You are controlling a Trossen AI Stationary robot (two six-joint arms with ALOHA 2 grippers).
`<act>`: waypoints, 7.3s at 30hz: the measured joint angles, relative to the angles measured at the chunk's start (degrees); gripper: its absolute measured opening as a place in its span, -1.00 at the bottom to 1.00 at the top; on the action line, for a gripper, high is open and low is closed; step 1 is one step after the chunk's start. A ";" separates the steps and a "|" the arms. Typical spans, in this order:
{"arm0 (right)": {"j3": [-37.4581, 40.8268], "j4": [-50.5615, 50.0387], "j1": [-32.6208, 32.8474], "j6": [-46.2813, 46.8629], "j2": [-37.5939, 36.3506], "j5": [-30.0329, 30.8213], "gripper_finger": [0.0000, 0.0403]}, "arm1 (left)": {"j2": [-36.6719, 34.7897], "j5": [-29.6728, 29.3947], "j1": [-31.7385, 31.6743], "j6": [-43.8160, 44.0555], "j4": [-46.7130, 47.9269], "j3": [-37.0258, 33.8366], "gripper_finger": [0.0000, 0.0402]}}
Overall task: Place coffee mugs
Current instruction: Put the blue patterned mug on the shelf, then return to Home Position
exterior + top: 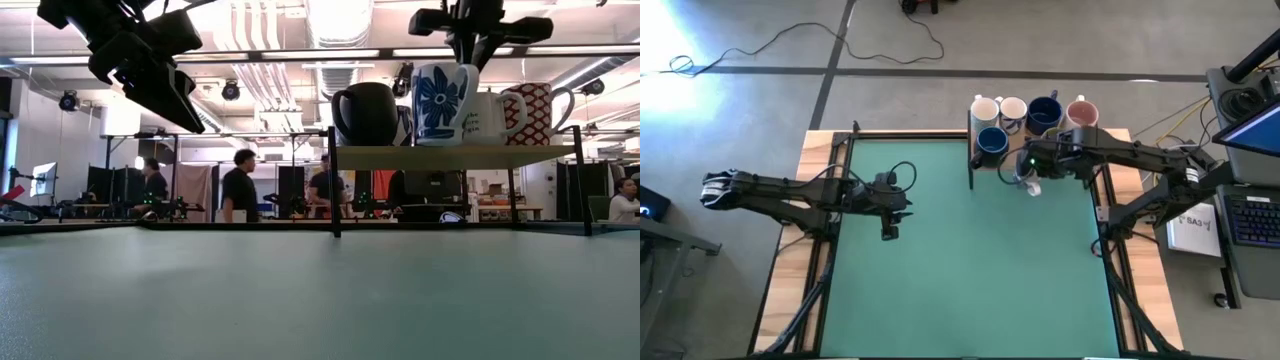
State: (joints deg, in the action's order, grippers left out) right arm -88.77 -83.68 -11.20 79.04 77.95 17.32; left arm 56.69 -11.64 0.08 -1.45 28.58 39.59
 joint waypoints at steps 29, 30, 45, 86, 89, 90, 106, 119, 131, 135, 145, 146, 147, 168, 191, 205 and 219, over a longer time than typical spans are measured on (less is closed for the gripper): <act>-12.35 -1.79 -10.66 -19.14 8.44 0.61 -0.94 | 0.00 0.04 0.00 0.48 0.79 0.00 -0.42; -12.33 -1.72 -10.75 -19.19 8.44 0.59 -0.94 | 0.00 0.04 0.00 0.48 0.79 0.00 -0.42; -12.20 -1.20 -12.09 -22.10 9.40 0.83 -0.94 | 0.00 0.05 0.00 0.48 0.81 0.00 -0.42; -12.15 1.77 -13.97 -31.90 9.71 0.29 -0.59 | 0.00 0.15 0.00 2.46 1.49 -0.01 -0.42; -12.15 1.76 -13.97 -33.04 9.07 0.29 -0.54 | 0.00 0.15 0.00 3.34 1.49 -0.02 -0.42; -12.15 1.75 -13.97 -33.44 8.80 0.29 -0.53 | 0.00 0.15 0.00 3.63 1.48 -0.02 -0.42; -21.36 1.70 -9.48 -45.42 8.54 0.88 -0.61 | 0.00 0.07 0.00 6.97 -2.56 0.03 -0.42; -12.96 1.86 14.04 -46.59 1.59 18.57 -0.63 | -0.39 0.14 0.00 14.33 -3.26 0.09 -0.42; 18.85 25.55 24.62 -47.93 -15.27 19.28 -0.62 | -0.37 0.17 0.00 19.40 -4.49 0.11 -0.42; 31.19 38.93 24.63 -52.22 -22.28 18.58 -0.64 | -0.36 0.18 0.00 22.30 -4.80 0.11 -0.42; 55.55 58.67 24.63 -53.53 -37.62 16.66 -0.64 | -0.31 0.14 0.00 24.50 -6.63 0.13 -0.42; 57.57 60.35 24.65 -53.53 -38.94 16.66 -0.65 | -0.31 0.14 0.00 24.50 -6.64 0.13 -0.42; 59.48 62.19 24.65 -53.53 -40.11 16.64 -0.66 | -0.31 0.13 0.00 24.51 -6.64 0.13 -0.42; 88.02 98.75 24.41 -58.67 -52.39 17.42 -0.68 | -0.28 -3.92 -0.09 26.01 -7.15 0.13 -0.42; 88.02 97.20 24.39 -62.57 -52.37 22.21 -0.69 | 3.79 -5.84 -0.07 21.46 -7.19 0.13 -0.42; 88.02 97.24 24.39 -62.57 -52.37 22.17 -0.69 | -7.62 -5.86 -0.72 21.47 -19.91 -11.25 -0.42; 88.02 97.22 24.39 -62.57 -52.37 22.17 -0.69 | -30.49 -5.84 -4.91 21.46 -21.63 -26.27 -0.42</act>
State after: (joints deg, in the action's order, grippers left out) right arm -0.75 13.54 13.19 16.47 25.58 39.48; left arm 26.20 -17.47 -4.83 20.01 6.95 13.32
